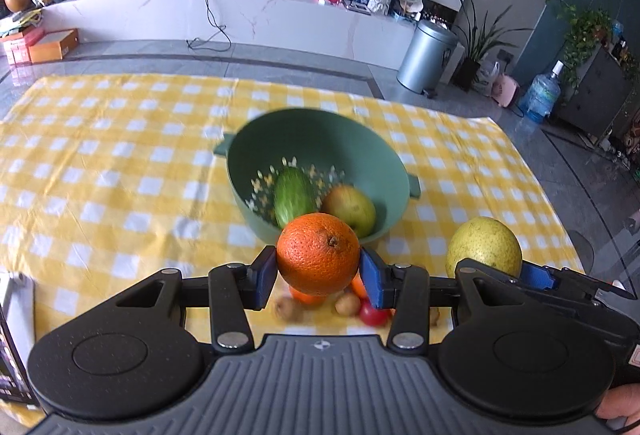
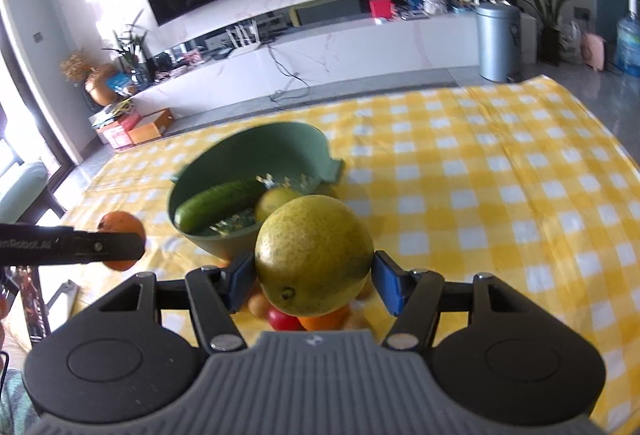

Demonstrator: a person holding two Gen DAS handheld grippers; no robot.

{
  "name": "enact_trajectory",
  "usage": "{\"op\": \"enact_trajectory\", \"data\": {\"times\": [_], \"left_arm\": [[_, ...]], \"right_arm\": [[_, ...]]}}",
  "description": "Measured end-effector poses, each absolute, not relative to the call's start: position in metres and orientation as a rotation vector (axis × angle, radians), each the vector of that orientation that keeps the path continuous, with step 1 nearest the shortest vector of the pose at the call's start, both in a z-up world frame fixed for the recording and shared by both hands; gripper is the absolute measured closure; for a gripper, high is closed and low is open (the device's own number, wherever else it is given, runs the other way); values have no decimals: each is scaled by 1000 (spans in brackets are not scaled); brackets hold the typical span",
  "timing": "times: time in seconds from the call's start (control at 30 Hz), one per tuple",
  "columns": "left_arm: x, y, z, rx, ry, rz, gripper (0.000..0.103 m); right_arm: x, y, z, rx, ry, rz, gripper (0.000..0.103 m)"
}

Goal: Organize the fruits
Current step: 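Carry the orange in the left tool while the right tool carries the pear to the colander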

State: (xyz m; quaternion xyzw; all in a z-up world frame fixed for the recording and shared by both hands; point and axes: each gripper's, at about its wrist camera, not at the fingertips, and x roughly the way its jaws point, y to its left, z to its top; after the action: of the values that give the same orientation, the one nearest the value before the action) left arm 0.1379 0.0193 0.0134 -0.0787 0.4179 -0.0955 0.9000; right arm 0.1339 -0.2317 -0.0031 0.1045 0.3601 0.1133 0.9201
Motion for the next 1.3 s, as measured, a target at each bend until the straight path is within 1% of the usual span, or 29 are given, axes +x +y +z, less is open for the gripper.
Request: {"op": "enact_trajectory", "data": {"times": [0.23, 0.5, 0.8, 1.1, 1.3], "left_arm": [[162, 23, 23, -149, 854, -208, 53], [197, 30, 16, -154, 897, -225, 53], [240, 35, 5, -148, 942, -199, 53], [279, 39, -19, -113, 1072, -165, 53], [288, 41, -34, -138, 1117, -145, 53]], "right_arm": [[155, -213, 13, 146, 717, 301, 43], [187, -194, 19, 42, 736, 363, 43], [230, -183, 9, -38, 787, 391, 43], [273, -163, -7, -116, 833, 439, 43], [302, -156, -20, -165, 848, 461, 43]]}}
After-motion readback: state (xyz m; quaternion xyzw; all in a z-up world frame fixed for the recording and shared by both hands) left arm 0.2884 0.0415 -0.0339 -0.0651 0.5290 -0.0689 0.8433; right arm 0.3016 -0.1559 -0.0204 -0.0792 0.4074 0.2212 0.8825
